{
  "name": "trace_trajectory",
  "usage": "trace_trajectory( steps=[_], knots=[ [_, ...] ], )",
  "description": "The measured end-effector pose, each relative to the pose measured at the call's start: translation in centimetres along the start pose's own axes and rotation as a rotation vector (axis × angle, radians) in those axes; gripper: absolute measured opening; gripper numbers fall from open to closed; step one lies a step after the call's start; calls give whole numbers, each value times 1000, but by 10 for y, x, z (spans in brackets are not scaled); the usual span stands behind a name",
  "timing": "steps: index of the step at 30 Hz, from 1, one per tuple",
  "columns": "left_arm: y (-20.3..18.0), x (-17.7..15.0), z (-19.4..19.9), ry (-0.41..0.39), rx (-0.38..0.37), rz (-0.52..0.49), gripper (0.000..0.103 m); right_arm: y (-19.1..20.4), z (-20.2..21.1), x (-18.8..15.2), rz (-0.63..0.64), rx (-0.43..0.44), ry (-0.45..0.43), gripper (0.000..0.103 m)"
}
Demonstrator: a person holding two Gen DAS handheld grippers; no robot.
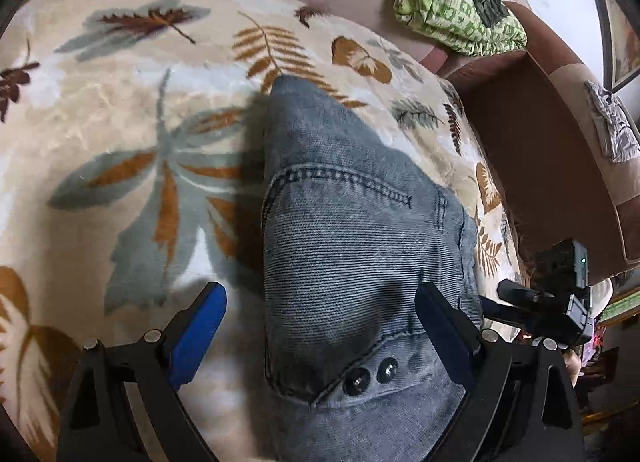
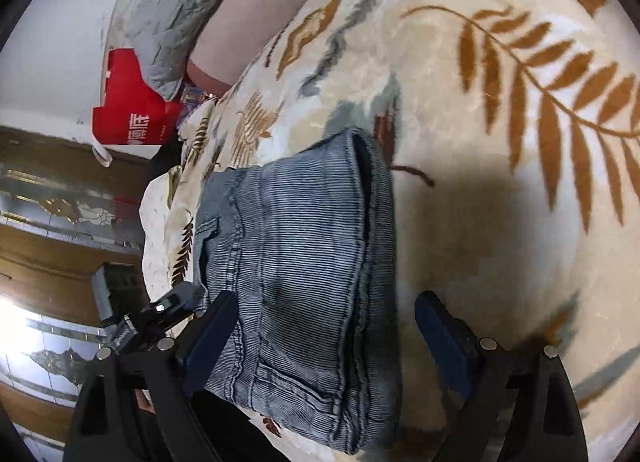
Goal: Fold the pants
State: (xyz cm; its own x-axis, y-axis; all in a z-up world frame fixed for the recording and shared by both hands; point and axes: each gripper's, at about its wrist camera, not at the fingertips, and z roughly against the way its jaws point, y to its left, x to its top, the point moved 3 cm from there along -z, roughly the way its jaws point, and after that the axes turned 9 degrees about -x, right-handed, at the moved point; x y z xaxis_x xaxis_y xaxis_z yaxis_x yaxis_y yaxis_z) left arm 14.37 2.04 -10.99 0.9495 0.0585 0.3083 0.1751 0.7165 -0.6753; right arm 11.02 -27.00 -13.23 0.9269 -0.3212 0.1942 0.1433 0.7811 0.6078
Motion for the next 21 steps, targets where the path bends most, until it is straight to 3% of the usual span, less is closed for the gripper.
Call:
trace_trajectory(
  steps=[5,8,9,11,12,14,16,21],
  knots=[
    [-5,2,-5,27,-60,-18,95,0,-14,7,-23,10,31,74],
    [-8,1,-13,42,-35,-50,91,-3,-18,10,-45,8,31,68],
    [-9,0,-15,38,-16,-62,88,-1,-20,10,-32,-15,31,55],
    [-12,0,-16,36,5,-77,66,3,-22,8,20,-79,37,38],
    [-13,0,-16,39,23,-83,62,7,-23,7,43,-96,34,32],
    [-17,-1,-14,38,40,-108,42,18,-21,5,86,-135,14,24],
    [-25,-1,-10,26,72,-156,29,31,-17,4,134,-171,-8,19],
    [-41,-1,7,-21,85,-228,22,58,2,3,216,-168,-58,14]
  ],
)
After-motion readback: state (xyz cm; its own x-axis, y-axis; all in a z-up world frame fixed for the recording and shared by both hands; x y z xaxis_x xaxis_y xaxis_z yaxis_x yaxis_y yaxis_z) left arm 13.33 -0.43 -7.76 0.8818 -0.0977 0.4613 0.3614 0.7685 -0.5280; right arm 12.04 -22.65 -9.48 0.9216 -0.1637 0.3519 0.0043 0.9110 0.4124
